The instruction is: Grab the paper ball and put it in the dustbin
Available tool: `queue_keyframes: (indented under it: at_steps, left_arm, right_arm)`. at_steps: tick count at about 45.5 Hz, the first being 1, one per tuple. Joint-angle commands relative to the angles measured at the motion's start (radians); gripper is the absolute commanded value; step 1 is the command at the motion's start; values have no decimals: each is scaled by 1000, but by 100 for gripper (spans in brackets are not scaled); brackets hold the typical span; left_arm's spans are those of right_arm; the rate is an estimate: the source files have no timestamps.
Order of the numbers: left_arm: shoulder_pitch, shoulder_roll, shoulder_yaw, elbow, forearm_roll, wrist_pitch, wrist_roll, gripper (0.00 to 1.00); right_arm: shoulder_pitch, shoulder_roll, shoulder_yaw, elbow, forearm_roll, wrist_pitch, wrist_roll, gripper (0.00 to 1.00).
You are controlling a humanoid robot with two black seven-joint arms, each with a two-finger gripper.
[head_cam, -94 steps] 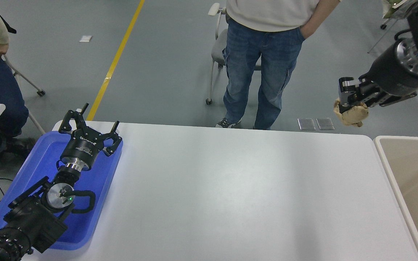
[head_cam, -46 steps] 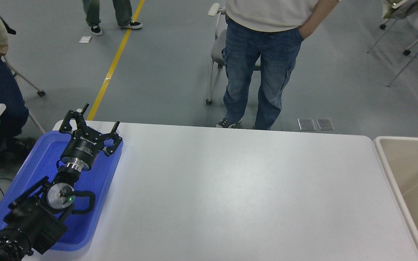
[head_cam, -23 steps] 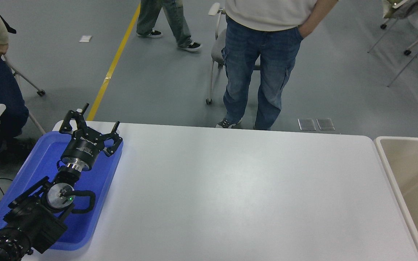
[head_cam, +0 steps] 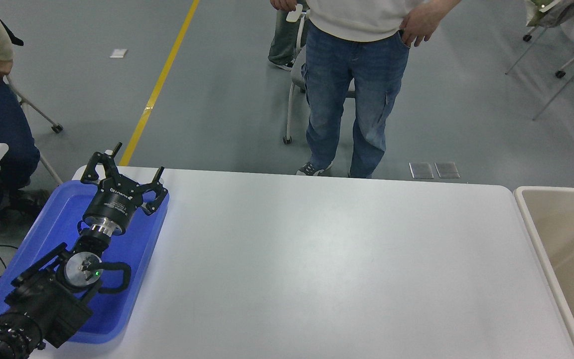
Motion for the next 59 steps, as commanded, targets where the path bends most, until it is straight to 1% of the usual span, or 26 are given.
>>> queue_keyframes:
  at_steps: [1,4,9,25,26,27,28,31,32,33,49,51,55,59]
  left_arm:
    - [0,0,0,0,1,0,0,100]
    - [0,0,0,0,-1,0,0,100]
    - [0,0,0,0,1,0,0,100]
    - [0,0,0,0,1,0,0,100]
    - [0,0,0,0,1,0,0,100]
    - [0,0,0,0,1,0,0,100]
    - [0,0,0,0,1,0,0,100]
    - [0,0,0,0,1,0,0,100]
    - [0,0,0,0,1,0,0,100]
    - [0,0,0,0,1,0,0,100]
    - [0,0,0,0,1,0,0,100]
    - [0,0,0,0,1,2,0,100]
    - [0,0,0,0,1,0,0,100]
    - [0,0,0,0,1,0,0,100]
  right_arm:
    - [-216,132,150,-229,-1,-89,0,0]
    - [-244,166,155,-281,-1,-93,0,0]
    - [-270,192,168,-327,1,-94,0,0]
    - [-290,220,178,-332,-2,-148,0,0]
    - [-290,218,170,-332,-4,-149,0,4]
    - [-290,218,168,-332,-4,-149,0,15]
    - [-288,217,168,-332,-4,-149,0,27]
    - [-288,212,168,-332,-4,-155,0,67]
    - [-288,212,168,-332,-4,-158,-1,76]
    - [-287,212,168,-332,-4,-163,-1,79]
    - [-284,207,179,-326,-2,-172,-1,85]
    - [-279,209,179,-324,-2,-172,-1,88]
    - [-270,208,190,-323,-1,-172,-1,99]
    - [-259,207,217,-321,-1,-172,-1,99]
